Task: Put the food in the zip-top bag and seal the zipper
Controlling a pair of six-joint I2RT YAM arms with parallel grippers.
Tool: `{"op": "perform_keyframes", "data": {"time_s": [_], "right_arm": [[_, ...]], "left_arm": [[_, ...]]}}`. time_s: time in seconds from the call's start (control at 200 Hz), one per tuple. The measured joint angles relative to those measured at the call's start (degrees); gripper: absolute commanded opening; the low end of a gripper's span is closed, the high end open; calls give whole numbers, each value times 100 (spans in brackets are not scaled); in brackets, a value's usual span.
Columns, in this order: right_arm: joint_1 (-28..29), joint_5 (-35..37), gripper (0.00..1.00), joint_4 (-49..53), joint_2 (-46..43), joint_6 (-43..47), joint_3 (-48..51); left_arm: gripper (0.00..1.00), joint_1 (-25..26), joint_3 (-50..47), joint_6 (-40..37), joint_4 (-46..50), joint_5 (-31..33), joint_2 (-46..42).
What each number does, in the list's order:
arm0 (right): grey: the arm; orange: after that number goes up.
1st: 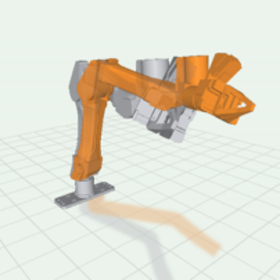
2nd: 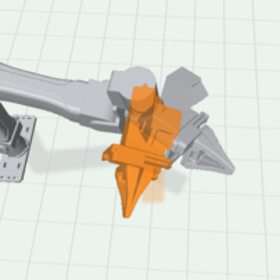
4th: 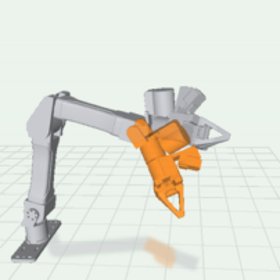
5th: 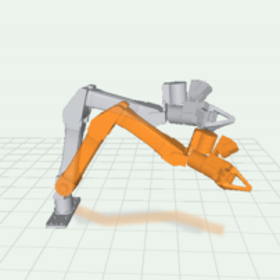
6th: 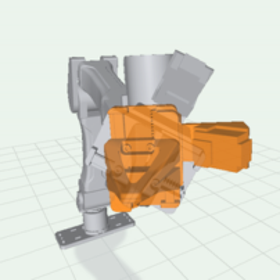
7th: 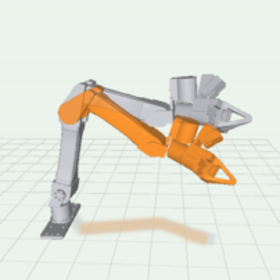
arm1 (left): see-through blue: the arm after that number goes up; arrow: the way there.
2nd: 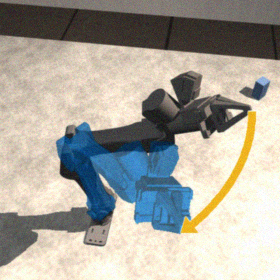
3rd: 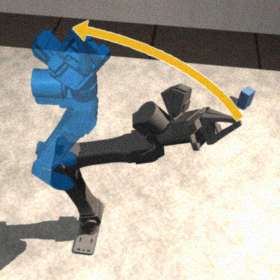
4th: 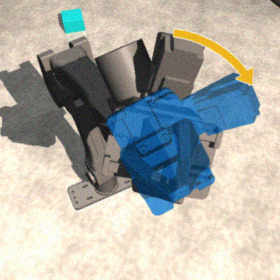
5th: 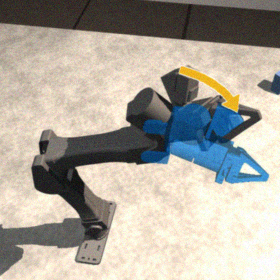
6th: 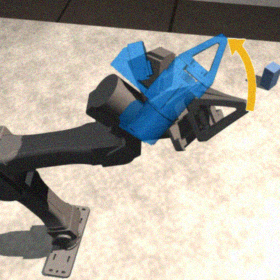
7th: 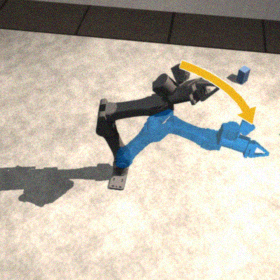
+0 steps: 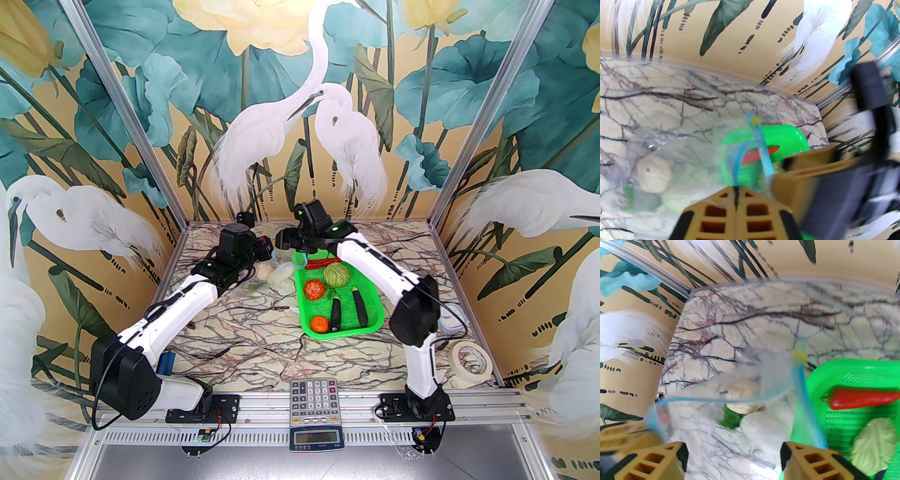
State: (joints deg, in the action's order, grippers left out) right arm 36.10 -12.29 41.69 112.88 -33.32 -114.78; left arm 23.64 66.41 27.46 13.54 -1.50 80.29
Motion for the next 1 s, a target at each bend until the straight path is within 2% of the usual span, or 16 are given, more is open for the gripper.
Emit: {"op": "perform_keyframes", "data": {"time_s": [0.2,0.335,0.57,0.74,1.0], "right_arm": [[-564,7,69,332,-942,343,168],[-931,66,69,874,-1362,608,627],[-953,-199,69,1829,-1486,787,2070],[-949,-402,69,2135,-1615,767,3202],[-946,-538,64,2144,-1591,748,3672]], "left_arm": [[0,0,-20,-2,57,0,-22],[0,0,-20,-15,125,-22,-31],[0,0,-20,-146,374,-66,-33],[0,0,-20,-308,693,-131,-33],[0,0,-20,-437,968,-190,-33]]}}
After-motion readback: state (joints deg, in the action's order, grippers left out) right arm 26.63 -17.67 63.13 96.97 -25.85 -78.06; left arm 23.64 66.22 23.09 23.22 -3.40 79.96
